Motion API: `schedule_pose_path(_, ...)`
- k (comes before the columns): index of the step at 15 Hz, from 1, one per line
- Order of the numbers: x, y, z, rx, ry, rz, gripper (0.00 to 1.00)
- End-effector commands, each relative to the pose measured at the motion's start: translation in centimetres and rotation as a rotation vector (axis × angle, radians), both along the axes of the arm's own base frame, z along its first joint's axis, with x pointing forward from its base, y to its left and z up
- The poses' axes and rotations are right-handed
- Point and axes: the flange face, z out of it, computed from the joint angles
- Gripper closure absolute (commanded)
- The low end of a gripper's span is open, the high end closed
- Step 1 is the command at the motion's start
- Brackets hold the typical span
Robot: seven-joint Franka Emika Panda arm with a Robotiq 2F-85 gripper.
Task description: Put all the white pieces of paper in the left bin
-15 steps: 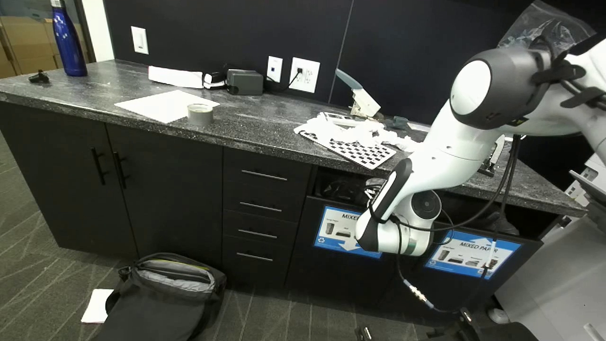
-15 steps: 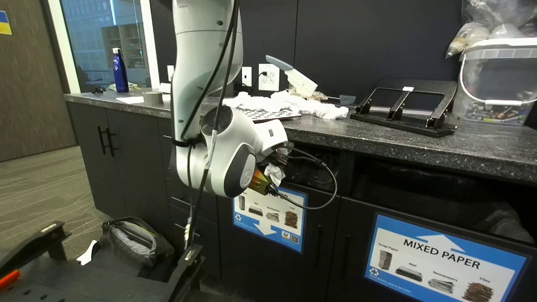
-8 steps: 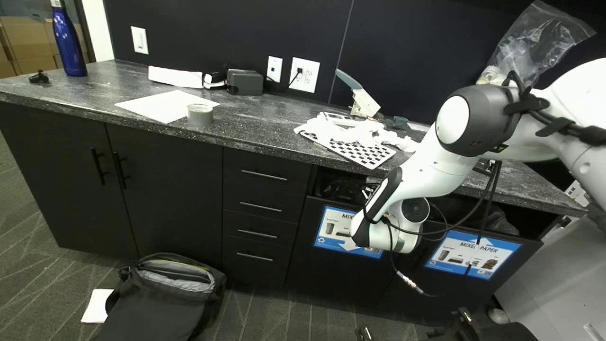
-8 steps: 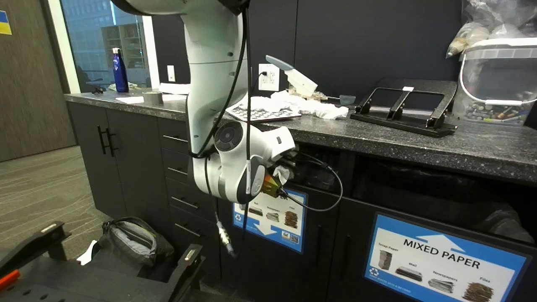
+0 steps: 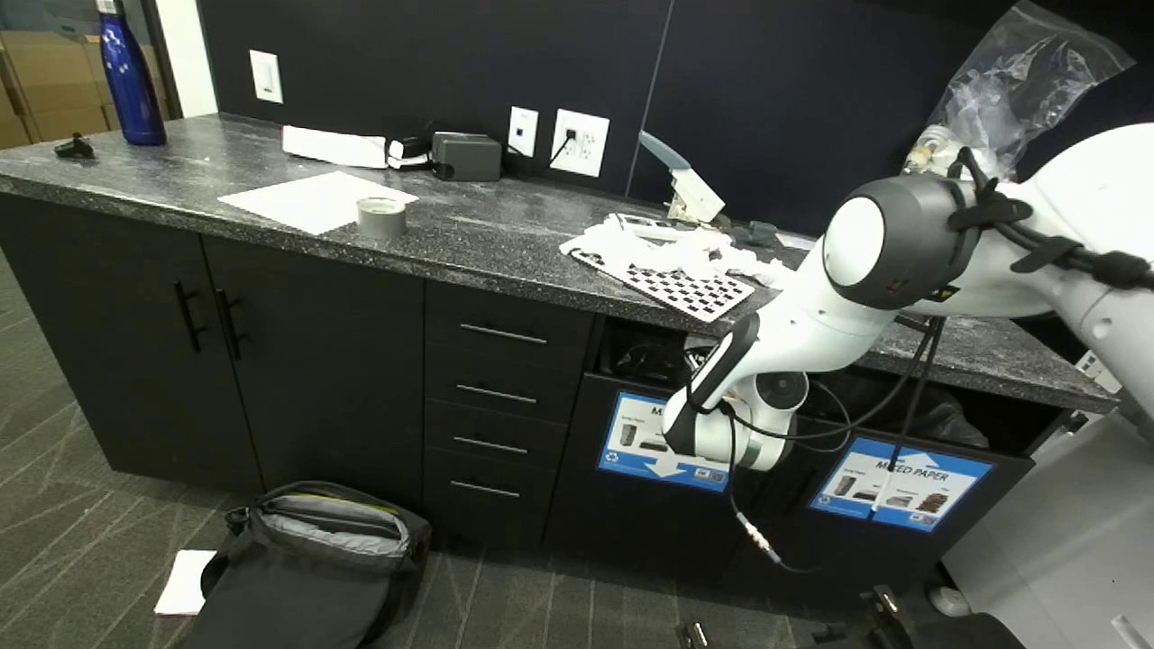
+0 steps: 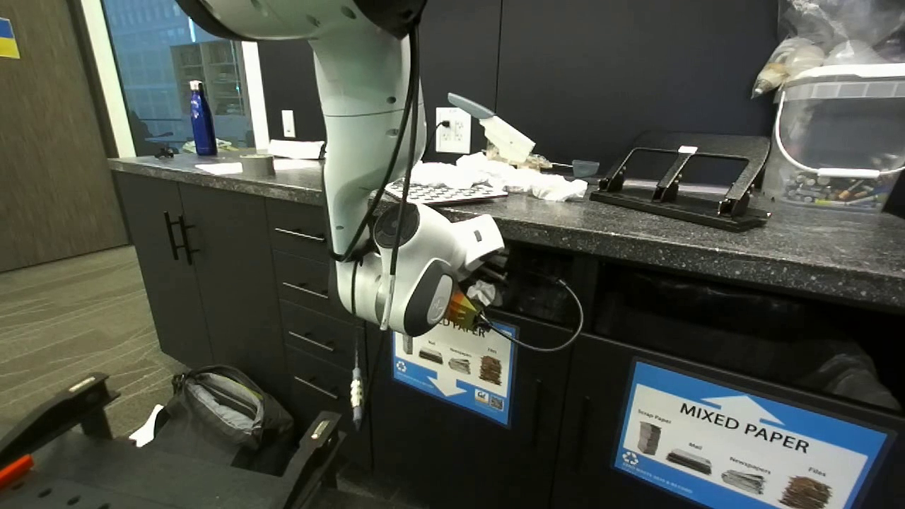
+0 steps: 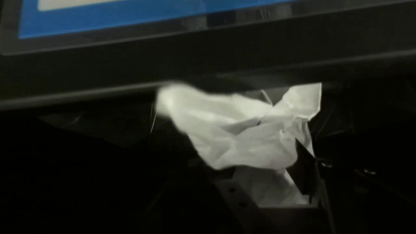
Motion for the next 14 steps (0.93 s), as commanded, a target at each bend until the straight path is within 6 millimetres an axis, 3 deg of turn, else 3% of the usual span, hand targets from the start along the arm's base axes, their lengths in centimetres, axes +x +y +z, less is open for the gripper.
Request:
schedule_pose_path(1, 0.7, 0.1, 0.3, -0.029, 0.000, 0.002, 0.13)
schedule_pose_path(3, 0.2, 0.4, 0.4, -0.017, 0.039, 0.011, 0.01)
schedule_pose_path(6, -1.4, 1.3, 1.6, -0.016, 0.088, 0.021, 0.00)
schedule_pose_path(12, -7.1, 3.8, 6.8, -0.042, 0.118, 0.064, 0.00)
schedule_pose_path(14, -8.6, 4.5, 8.3, -0.021, 0.217, 0.095, 0.00)
